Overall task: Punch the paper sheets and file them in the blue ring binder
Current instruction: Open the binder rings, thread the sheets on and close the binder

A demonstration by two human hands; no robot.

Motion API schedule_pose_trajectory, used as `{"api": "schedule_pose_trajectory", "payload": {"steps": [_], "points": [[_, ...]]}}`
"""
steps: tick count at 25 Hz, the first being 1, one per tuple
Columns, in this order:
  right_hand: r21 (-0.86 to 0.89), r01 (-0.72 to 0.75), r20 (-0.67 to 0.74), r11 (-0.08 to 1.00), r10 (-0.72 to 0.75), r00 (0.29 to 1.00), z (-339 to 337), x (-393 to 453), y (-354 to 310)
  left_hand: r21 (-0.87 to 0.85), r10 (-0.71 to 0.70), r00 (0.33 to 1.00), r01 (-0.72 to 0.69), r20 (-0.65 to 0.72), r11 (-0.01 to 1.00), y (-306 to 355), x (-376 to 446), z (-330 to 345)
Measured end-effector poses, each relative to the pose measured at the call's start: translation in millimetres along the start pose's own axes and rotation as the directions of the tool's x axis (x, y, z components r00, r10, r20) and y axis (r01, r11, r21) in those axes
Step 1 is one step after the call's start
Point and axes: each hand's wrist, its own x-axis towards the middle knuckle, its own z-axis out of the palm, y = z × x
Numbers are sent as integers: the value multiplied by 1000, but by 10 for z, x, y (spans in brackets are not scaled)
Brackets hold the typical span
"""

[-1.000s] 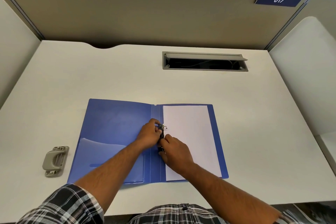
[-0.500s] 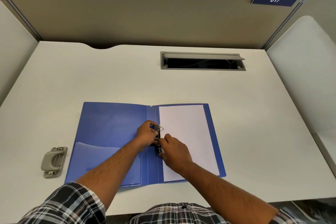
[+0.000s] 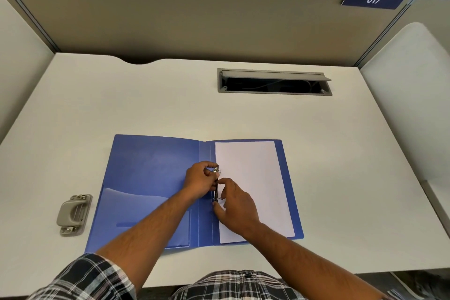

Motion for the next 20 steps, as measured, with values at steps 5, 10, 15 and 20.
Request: {"api": "schedule_pose_trajectory", "payload": {"steps": [5, 10, 15, 20], "points": [[34, -33, 20, 999, 32, 999, -17, 11, -22, 147, 66, 998, -62, -20, 987, -42, -20, 29], [52, -20, 14, 998, 19, 1000, 10, 51, -58, 50, 9, 1000, -9, -4, 999, -58, -45, 22], [80, -23, -14, 997, 24, 1000, 68, 39, -85, -3, -44, 998, 44, 40, 999, -30, -59, 4], [12, -88, -49, 996, 88, 995, 55, -10, -109, -13, -77, 996, 78, 44, 997, -127, -42, 20]]}}
